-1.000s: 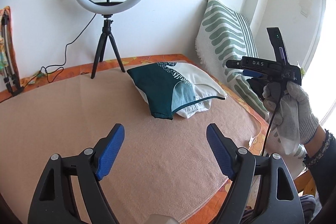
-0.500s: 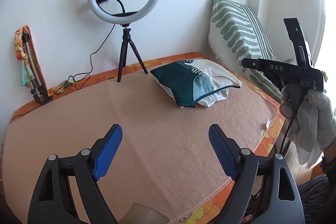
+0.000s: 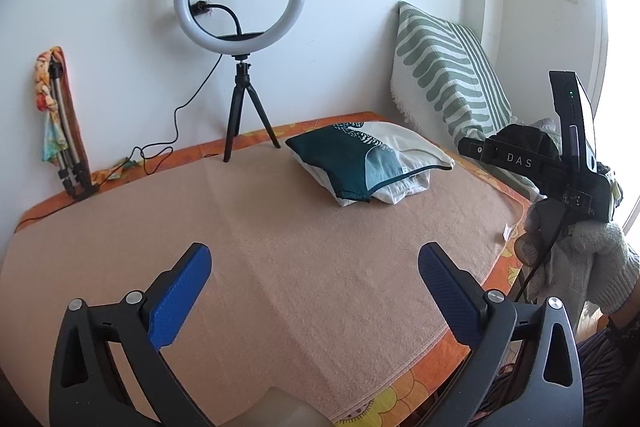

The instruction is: Fold small clothes

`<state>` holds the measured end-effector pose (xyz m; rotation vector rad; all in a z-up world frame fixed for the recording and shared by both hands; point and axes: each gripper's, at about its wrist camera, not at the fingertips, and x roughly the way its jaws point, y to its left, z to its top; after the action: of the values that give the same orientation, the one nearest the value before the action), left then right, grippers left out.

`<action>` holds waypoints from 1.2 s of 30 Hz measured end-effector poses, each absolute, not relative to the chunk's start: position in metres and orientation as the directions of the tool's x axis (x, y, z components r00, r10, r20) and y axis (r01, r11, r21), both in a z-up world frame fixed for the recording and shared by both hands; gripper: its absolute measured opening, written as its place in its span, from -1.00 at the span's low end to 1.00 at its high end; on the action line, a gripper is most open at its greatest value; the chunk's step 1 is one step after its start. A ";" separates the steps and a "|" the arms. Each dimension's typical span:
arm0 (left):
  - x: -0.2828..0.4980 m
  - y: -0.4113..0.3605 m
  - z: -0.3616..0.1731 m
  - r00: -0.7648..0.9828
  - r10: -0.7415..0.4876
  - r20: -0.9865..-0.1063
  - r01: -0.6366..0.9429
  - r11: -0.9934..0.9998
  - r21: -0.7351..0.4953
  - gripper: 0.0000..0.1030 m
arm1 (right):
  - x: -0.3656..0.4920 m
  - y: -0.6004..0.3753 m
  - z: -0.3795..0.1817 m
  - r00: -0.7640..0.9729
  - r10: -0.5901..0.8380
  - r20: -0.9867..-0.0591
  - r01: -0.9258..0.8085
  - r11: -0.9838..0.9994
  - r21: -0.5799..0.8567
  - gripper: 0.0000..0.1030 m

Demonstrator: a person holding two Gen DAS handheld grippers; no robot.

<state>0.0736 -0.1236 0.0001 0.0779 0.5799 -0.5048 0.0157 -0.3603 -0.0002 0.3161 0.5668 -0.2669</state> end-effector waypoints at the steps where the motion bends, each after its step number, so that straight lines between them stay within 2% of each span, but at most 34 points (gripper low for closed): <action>1: 0.073 -0.123 -0.001 0.721 -0.428 -0.544 0.471 0.880 -0.068 0.99 | 0.014 -0.359 0.000 0.816 -0.163 -0.555 0.332 0.918 0.219 1.00; 12: 0.075 -0.121 -0.005 0.749 -0.373 -0.547 0.425 0.904 -0.035 0.99 | 0.011 -0.345 -0.003 0.824 -0.172 -0.540 0.299 0.941 0.156 1.00; 36: 0.075 -0.121 -0.012 0.737 -0.374 -0.563 0.431 0.902 -0.035 0.99 | 0.009 -0.334 -0.007 0.825 -0.173 -0.538 0.278 0.953 0.120 1.00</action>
<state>0.0750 -0.1206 -0.0123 0.1002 0.5966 -0.4432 0.0094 -0.3343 -0.0066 0.1971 0.5514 -0.2412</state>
